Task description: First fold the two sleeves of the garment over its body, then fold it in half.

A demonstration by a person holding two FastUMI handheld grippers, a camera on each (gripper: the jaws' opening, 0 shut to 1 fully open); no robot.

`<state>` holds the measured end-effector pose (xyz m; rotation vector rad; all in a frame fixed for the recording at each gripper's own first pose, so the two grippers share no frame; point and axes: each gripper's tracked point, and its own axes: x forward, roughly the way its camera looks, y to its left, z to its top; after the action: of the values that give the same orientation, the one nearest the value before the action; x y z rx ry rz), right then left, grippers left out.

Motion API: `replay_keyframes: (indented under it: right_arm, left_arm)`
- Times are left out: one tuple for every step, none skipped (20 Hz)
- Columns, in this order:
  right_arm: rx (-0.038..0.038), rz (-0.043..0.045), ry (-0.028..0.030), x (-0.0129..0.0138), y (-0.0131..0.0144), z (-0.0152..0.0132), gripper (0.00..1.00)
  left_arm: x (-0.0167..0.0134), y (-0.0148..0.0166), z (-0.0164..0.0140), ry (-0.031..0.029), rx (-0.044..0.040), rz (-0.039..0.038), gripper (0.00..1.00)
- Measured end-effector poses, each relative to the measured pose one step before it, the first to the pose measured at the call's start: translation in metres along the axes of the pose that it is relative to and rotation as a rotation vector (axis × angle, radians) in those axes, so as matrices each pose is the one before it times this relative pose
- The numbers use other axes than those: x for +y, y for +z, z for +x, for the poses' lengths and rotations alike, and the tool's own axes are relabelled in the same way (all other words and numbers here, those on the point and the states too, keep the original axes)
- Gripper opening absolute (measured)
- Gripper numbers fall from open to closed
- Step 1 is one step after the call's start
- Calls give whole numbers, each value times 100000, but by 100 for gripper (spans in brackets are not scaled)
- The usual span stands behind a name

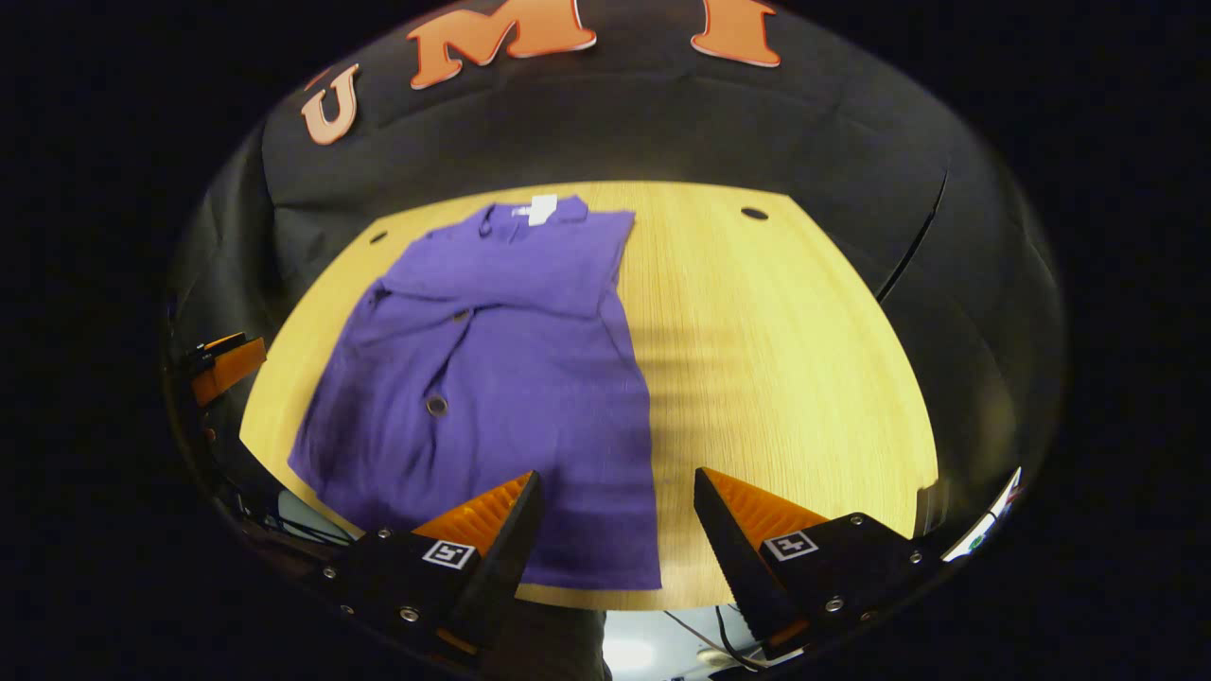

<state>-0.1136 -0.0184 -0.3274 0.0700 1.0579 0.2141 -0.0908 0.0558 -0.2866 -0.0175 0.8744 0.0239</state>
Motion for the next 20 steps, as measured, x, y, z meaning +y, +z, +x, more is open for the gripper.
replay_keyframes:
  right_arm:
    - [3474,849,655,77,-1012,146,95]
    - [3579,1719,725,27,-1484,629,95]
    - [5134,785,534,-187,-1465,233,94]
    - [4201,-693,-1001,-480,-1266,316,94]
    - [957,144,79,144,-228,289,94]
    - [1876,238,1107,376,-360,147,93]
    - [2456,-123,525,153,-583,243,93]
    - [1692,-601,-488,6,-363,357,93]
    - [1487,-543,-388,11,-412,182,93]
    - [1778,120,-111,106,-464,293,93]
    - [2286,1522,1544,561,-567,290,93]
    - [1170,715,386,209,-281,203,93]
    - [637,122,-1140,-259,-238,183,93]
    - [695,102,-506,-61,-203,235,93]
    - [1095,437,-122,7,-183,272,92]
    - [1177,-307,-1387,-206,-242,295,92]
    - [-441,-611,-1163,-185,73,56,92]
    - [-674,664,-159,66,201,25,92]
    - [757,258,-388,-48,-140,83,91]
    - [3213,-332,-299,26,-334,-134,90]
  left_arm:
    - [170,-1915,433,-400,6415,-124,98]
    - [315,-2014,495,46,7084,535,98]
    - [684,-1845,888,1203,6658,629,98]
    - [196,-1487,204,82,5866,213,98]
    - [261,-1225,338,775,4233,-1057,98]
    - [-33,-1014,138,-1221,4970,-1060,98]
    - [53,-1678,190,-537,8681,-440,97]
    - [310,-955,29,1048,5419,-942,98]
    - [-166,-278,-234,983,2966,-1623,98]
    - [-365,-22,-56,-1272,2325,-1789,98]
    - [-1309,-498,56,-4305,5534,-3722,98]
    - [-879,-64,-205,-1178,2351,-1855,98]
    - [-811,494,-244,-636,-224,1795,99]
    - [-604,178,-151,-39,944,825,98]
    - [-967,296,-210,32,1812,1428,100]
    - [-993,347,-135,133,1827,1662,100]
    - [-1207,377,-122,84,2017,1132,100]
    - [-938,249,-100,34,842,846,100]
    - [-961,283,-61,26,669,1092,100]
    - [-1330,325,-3,-74,1124,780,97]
